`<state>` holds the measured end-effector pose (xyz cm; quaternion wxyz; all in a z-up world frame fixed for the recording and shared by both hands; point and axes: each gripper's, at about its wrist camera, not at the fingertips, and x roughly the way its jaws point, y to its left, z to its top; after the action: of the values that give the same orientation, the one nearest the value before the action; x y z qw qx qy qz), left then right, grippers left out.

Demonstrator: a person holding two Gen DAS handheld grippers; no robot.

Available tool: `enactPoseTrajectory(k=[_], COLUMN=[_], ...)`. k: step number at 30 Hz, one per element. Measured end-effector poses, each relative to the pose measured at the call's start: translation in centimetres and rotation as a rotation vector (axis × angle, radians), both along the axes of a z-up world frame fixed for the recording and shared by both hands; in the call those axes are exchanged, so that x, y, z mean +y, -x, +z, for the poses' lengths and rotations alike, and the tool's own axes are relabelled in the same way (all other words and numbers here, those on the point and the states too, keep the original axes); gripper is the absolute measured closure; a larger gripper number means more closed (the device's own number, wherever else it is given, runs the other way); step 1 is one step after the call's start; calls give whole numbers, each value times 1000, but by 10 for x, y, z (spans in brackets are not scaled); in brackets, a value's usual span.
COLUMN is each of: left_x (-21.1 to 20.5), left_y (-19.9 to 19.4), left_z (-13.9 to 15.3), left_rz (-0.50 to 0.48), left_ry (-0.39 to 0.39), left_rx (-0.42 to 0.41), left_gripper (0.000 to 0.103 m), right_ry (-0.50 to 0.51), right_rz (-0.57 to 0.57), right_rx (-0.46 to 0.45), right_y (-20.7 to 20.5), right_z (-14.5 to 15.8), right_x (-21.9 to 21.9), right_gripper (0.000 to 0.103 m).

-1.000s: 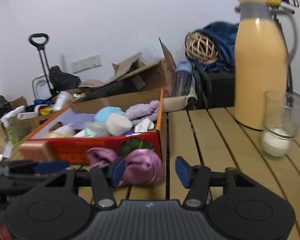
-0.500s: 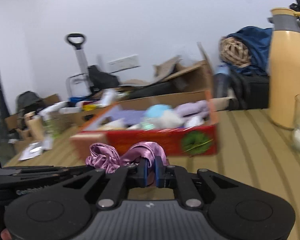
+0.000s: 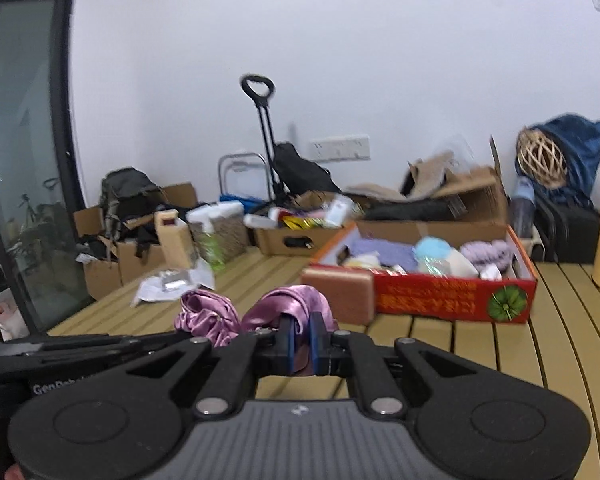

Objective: Organize soft objects
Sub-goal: 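Lift the pink scrunchies with both tools and carry them over the box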

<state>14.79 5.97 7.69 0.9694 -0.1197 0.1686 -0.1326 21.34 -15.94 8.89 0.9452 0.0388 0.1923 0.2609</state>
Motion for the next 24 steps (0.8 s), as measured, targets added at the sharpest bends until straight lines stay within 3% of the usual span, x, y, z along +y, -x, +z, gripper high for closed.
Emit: enactPoseTrajectory(k=[8, 14, 19, 24], left_x=[-2, -8, -20, -32], left_y=[25, 12, -28, -108], left_z=[9, 5, 1, 2], left_rz=[15, -19, -89, -159], left_ry=[20, 27, 27, 50], left_rx=[-50, -40, -28, -1], left_gripper=[99, 99, 99, 99], right_ry=[-11, -16, -49, -37], right_rz=[2, -9, -83, -150], right_rx=[-32, -41, 9, -6], right_y=[28, 26, 2, -46], right_z=[13, 10, -6, -5], right_x=[0, -6, -22, -39], right_gripper=[96, 96, 96, 96])
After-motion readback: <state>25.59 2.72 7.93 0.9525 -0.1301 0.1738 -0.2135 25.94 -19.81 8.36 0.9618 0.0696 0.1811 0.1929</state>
